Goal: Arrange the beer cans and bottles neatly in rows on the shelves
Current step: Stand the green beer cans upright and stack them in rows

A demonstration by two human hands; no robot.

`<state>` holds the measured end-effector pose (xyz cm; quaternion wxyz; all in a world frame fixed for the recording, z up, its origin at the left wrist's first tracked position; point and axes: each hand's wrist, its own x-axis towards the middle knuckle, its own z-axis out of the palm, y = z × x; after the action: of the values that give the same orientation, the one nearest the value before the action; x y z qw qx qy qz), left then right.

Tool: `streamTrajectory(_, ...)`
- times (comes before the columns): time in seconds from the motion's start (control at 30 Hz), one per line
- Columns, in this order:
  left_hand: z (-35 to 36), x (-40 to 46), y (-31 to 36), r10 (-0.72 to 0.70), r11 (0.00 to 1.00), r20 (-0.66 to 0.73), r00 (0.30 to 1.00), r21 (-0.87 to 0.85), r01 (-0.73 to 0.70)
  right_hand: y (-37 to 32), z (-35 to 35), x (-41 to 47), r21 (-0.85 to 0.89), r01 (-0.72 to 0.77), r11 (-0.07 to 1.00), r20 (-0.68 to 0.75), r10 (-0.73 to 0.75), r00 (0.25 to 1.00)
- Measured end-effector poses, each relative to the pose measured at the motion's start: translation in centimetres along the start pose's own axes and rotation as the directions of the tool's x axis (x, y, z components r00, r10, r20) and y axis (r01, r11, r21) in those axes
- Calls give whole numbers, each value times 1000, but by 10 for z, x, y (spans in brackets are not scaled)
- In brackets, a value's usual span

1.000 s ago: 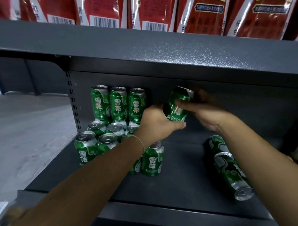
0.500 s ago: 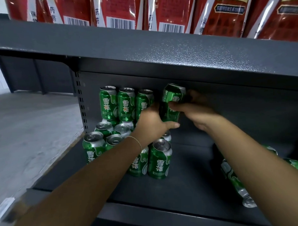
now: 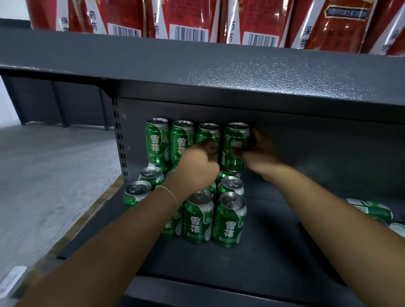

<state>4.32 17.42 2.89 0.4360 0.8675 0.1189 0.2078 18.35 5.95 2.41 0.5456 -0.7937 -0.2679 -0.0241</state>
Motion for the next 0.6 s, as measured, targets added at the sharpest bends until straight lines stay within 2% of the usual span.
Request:
streamTrajectory(0.3,0,-8,0,-26,1000,44,999,18,26,6,7,0,-13,-32,999,-37,31,999)
streamTrajectory(0.6,4,-9,1,-28,998,70,997,-50,31,5,8,-3,-88,-11,996,-67,5,998)
